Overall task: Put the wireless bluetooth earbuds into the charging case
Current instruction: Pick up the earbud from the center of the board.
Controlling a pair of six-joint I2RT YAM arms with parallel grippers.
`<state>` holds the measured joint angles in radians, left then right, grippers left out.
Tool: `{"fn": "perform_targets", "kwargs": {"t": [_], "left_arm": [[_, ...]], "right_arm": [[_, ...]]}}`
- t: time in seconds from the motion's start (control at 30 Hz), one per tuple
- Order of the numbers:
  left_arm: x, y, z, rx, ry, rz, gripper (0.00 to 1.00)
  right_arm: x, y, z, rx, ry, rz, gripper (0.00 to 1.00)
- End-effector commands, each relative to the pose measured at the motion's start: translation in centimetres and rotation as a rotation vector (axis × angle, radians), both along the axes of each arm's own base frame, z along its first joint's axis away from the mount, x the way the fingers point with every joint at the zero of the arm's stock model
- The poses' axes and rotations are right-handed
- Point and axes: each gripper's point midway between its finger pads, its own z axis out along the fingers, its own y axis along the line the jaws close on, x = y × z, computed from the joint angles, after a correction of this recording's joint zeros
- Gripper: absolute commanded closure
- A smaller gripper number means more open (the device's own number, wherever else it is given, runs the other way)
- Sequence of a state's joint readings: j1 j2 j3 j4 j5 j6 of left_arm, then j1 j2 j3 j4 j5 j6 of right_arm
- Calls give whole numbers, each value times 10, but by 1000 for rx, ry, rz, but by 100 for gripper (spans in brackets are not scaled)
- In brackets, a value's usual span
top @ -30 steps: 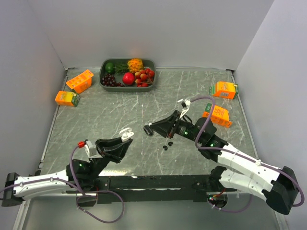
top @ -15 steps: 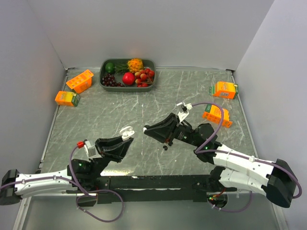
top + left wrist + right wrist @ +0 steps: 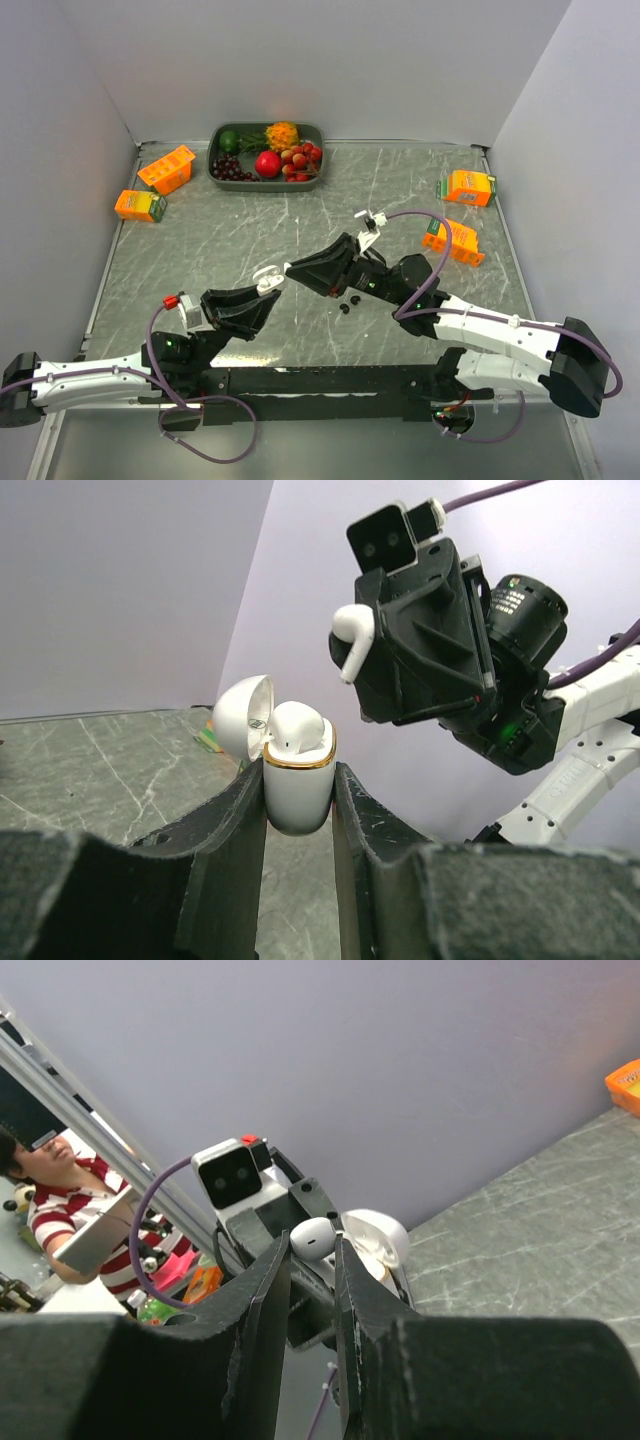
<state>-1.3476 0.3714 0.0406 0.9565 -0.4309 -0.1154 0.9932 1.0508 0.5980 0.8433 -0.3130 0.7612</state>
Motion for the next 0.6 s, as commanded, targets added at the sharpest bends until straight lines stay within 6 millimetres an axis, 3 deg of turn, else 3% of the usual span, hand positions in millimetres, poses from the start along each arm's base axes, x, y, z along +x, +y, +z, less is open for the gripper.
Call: {"fn": "perform_targets", "kwargs": {"t": [0.0, 0.13, 0.57], "left_arm": [[-4, -5, -24, 58, -19, -20, 99], [-5, -7, -24, 68, -25, -28, 99], [-9, -4, -23, 52, -17, -48, 99]], "right_arm": [[2, 2, 32, 49, -58, -39, 100], [5, 4, 27, 24, -59, -67, 100], [-17, 16, 13, -93, -200, 42, 100]]}}
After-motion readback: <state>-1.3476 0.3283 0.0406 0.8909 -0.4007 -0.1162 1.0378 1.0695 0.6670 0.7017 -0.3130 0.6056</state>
